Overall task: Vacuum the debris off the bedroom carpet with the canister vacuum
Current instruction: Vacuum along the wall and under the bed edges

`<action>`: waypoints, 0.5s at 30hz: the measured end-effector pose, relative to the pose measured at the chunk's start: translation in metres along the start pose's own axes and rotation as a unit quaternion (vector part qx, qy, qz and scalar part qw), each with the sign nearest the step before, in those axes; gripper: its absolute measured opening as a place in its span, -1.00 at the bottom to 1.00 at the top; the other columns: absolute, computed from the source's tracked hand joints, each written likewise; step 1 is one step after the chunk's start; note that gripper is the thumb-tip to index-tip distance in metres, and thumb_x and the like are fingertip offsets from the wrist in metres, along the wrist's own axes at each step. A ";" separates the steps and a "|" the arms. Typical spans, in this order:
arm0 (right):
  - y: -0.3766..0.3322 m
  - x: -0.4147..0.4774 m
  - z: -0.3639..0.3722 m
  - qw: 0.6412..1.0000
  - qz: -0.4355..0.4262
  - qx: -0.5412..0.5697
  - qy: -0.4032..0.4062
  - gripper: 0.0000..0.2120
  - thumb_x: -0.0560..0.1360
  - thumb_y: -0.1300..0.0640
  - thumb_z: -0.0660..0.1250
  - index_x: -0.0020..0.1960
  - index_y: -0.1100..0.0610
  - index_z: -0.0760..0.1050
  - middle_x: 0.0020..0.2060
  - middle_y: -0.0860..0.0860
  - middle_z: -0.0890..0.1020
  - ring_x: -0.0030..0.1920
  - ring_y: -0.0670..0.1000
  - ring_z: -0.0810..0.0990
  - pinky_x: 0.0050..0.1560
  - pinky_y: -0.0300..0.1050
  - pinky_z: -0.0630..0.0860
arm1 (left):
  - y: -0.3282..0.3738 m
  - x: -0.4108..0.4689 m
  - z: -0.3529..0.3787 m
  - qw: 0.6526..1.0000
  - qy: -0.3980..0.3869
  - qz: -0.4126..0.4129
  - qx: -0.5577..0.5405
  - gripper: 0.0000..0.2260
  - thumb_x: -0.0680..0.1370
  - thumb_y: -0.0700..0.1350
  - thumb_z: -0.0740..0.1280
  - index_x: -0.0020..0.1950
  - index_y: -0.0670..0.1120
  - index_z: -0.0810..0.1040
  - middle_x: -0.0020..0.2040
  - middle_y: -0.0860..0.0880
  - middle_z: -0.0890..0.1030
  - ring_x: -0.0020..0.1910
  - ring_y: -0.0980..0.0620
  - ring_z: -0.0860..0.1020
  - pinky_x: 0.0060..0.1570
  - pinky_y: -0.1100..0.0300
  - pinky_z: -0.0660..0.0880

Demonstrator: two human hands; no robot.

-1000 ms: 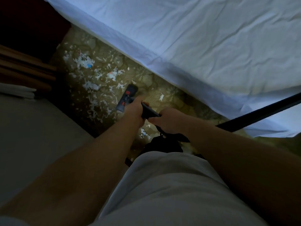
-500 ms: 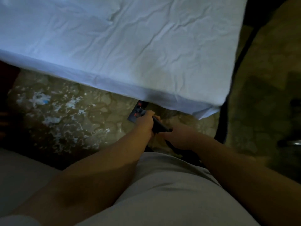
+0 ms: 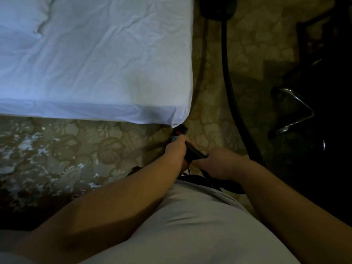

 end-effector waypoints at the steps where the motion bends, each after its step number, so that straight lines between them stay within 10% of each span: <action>1: 0.007 -0.002 -0.001 1.000 0.005 0.002 -0.003 -0.71 0.64 -0.08 0.37 -0.19 0.02 0.49 -0.22 0.04 0.59 -0.29 -0.03 0.53 -0.34 -0.17 0.41 | -0.003 -0.008 0.005 1.000 -0.007 0.005 -0.004 -0.47 0.40 -0.01 0.37 0.31 -0.23 0.54 0.06 -0.24 0.60 0.02 -0.20 0.59 0.22 -0.15 0.54; 8: -0.008 0.007 0.018 0.999 -0.001 -0.018 -0.044 -0.73 0.54 -0.17 0.46 -0.02 0.04 0.66 -0.18 0.07 0.67 -0.20 0.05 0.66 -0.22 -0.11 0.56 | -0.019 -0.042 -0.039 0.986 0.013 -0.004 -0.166 -0.79 0.47 -0.09 0.38 0.03 -0.18 0.57 -0.25 -0.12 0.61 -0.32 -0.06 0.58 -0.25 0.09 0.57; 15: -0.092 0.028 0.076 0.975 -0.063 -0.166 -0.134 -0.57 0.54 -0.31 0.38 0.03 0.06 0.68 -0.11 0.10 0.73 -0.14 0.09 0.71 0.03 0.06 0.65 | -0.034 -0.055 -0.143 0.948 0.079 0.001 -0.308 -0.90 0.58 -0.17 0.32 -0.08 -0.20 0.52 -0.28 -0.11 0.57 -0.28 -0.07 0.55 -0.29 0.06 0.54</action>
Point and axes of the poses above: each hand's wrist, its own x-axis towards the middle knuckle, its own z-axis out of the palm, y = z × x, the point moved 7 cm from there along x, towards the middle knuckle
